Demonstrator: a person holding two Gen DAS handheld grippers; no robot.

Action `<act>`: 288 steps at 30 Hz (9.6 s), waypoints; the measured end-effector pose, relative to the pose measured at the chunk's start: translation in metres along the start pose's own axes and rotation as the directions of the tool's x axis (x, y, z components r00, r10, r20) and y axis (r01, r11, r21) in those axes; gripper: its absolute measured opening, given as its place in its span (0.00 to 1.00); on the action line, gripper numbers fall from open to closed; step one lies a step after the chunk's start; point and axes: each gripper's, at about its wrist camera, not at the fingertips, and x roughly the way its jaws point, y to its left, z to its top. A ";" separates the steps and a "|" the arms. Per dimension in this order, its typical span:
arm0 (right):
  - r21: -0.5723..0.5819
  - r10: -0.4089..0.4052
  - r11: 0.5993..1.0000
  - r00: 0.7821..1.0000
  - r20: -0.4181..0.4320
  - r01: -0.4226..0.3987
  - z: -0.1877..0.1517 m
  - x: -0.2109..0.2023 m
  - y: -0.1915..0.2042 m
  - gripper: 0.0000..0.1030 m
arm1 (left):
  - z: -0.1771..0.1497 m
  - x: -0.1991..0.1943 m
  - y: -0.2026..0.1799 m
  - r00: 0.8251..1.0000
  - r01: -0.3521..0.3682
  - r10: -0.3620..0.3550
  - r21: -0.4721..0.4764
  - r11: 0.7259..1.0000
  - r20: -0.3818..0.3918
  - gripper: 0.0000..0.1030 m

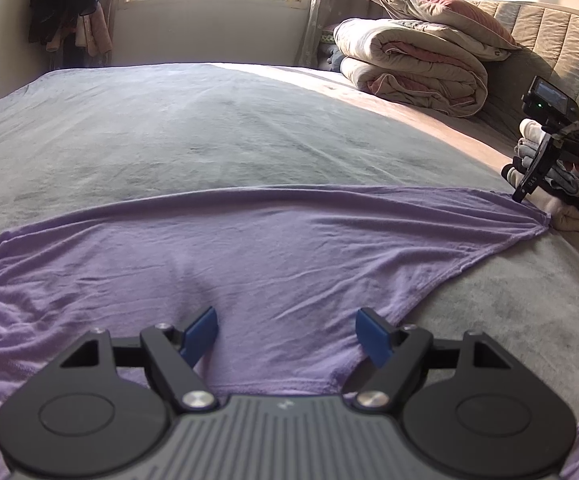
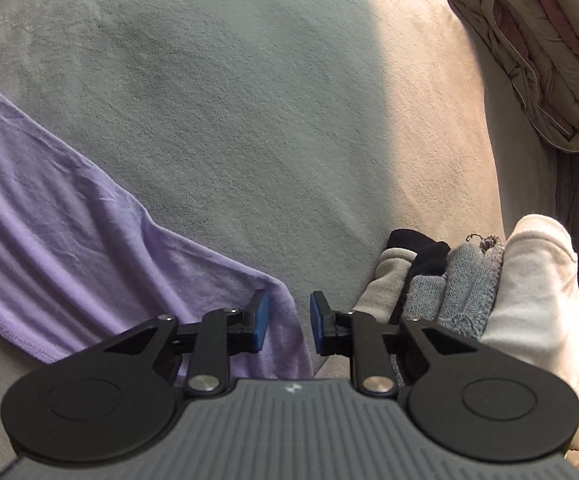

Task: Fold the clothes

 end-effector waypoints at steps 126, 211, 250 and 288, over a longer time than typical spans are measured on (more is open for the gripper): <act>-0.099 0.335 0.941 0.840 0.427 -0.324 0.074 -0.068 0.173 0.02 | 0.015 -0.014 0.142 0.862 -0.505 0.497 -0.230 0.832 -0.098 0.80; 0.436 0.209 0.759 0.815 0.540 -0.484 -0.349 -0.179 0.216 0.63 | -0.019 -0.110 0.021 0.973 -0.232 0.226 -0.255 0.939 -0.055 0.81; -0.027 0.445 0.848 0.683 0.579 -0.530 -0.042 -0.168 0.281 0.64 | -0.026 -0.083 0.118 0.984 -0.135 0.161 -0.274 0.952 0.075 0.26; -0.195 0.468 0.880 0.726 0.504 -0.432 0.068 -0.207 0.299 0.00 | -0.041 -0.076 0.176 0.985 -0.141 0.171 -0.420 0.897 0.035 0.02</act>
